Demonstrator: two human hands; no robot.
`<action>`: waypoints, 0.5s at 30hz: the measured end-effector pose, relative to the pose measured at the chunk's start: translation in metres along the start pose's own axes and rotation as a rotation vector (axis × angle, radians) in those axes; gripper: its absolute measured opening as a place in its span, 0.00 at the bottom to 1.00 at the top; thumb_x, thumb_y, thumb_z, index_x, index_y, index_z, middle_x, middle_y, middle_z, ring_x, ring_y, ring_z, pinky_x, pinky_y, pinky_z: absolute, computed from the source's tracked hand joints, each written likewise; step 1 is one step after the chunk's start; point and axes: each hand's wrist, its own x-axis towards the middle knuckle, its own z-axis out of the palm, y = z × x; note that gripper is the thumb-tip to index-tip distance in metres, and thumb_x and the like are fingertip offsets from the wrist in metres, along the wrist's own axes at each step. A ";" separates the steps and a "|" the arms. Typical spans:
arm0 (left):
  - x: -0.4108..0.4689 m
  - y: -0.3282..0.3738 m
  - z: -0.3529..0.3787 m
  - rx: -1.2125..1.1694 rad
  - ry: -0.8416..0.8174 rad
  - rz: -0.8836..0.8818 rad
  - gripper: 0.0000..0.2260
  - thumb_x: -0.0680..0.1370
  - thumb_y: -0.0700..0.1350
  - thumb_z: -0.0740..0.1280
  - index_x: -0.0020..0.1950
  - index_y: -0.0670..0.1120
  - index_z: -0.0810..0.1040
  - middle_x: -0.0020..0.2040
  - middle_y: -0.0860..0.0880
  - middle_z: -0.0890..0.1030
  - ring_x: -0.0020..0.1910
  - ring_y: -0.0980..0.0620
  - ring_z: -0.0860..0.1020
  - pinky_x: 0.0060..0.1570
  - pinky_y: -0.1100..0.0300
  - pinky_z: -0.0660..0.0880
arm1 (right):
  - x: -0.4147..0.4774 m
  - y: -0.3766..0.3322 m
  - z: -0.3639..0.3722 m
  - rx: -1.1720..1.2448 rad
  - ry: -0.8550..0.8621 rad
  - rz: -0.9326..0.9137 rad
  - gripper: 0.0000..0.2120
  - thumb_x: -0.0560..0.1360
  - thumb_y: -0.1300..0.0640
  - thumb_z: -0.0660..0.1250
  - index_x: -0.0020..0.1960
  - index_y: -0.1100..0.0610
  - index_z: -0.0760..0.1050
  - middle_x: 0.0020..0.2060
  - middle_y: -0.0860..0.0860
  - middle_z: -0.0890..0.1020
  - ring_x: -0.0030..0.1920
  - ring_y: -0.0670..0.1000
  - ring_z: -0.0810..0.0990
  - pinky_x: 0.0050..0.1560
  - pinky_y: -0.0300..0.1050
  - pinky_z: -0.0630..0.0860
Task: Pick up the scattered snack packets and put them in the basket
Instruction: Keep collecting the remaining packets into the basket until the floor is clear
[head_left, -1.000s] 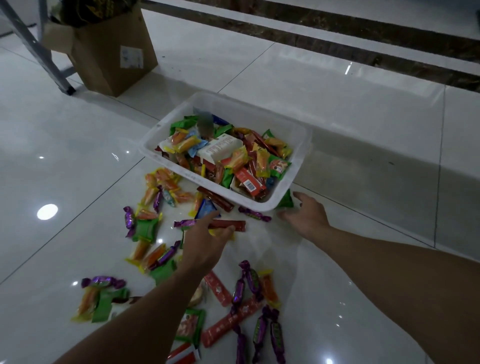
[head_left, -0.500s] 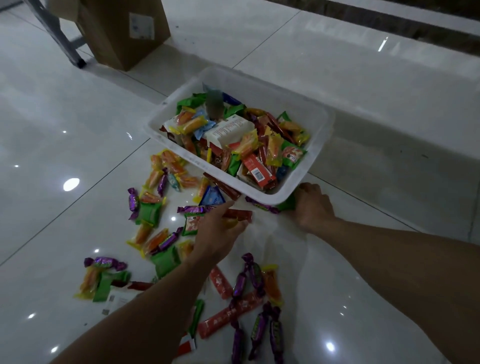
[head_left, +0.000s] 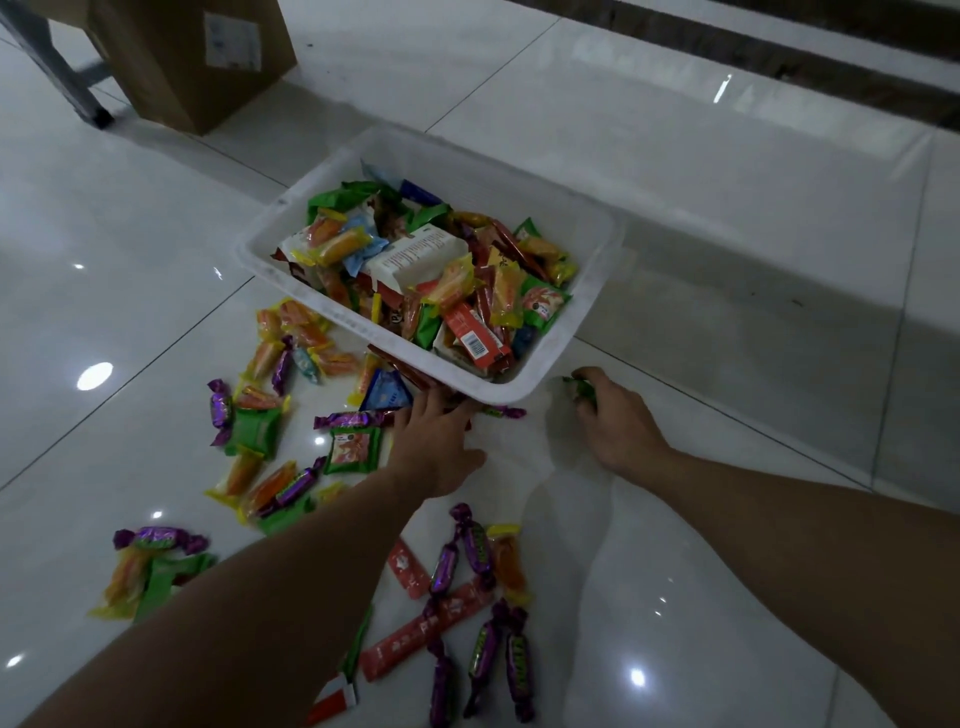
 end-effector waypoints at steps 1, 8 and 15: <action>0.000 0.001 0.001 0.017 0.008 0.001 0.34 0.75 0.58 0.66 0.77 0.56 0.54 0.76 0.45 0.55 0.74 0.42 0.53 0.72 0.44 0.53 | 0.000 0.001 -0.001 0.050 0.006 0.014 0.17 0.82 0.57 0.56 0.70 0.53 0.66 0.58 0.59 0.77 0.53 0.60 0.77 0.49 0.49 0.74; -0.016 -0.001 0.010 -0.021 0.163 -0.013 0.15 0.77 0.55 0.64 0.62 0.53 0.73 0.57 0.48 0.69 0.60 0.48 0.65 0.59 0.52 0.64 | -0.001 0.002 -0.006 0.423 -0.010 0.289 0.13 0.82 0.59 0.58 0.64 0.53 0.73 0.54 0.58 0.78 0.39 0.56 0.82 0.40 0.48 0.80; -0.035 -0.023 0.002 -0.241 0.260 -0.093 0.09 0.80 0.50 0.62 0.50 0.47 0.79 0.46 0.48 0.75 0.50 0.48 0.71 0.45 0.55 0.66 | -0.002 -0.003 -0.017 0.639 0.247 0.490 0.13 0.82 0.58 0.58 0.66 0.54 0.70 0.59 0.59 0.77 0.50 0.60 0.81 0.39 0.49 0.81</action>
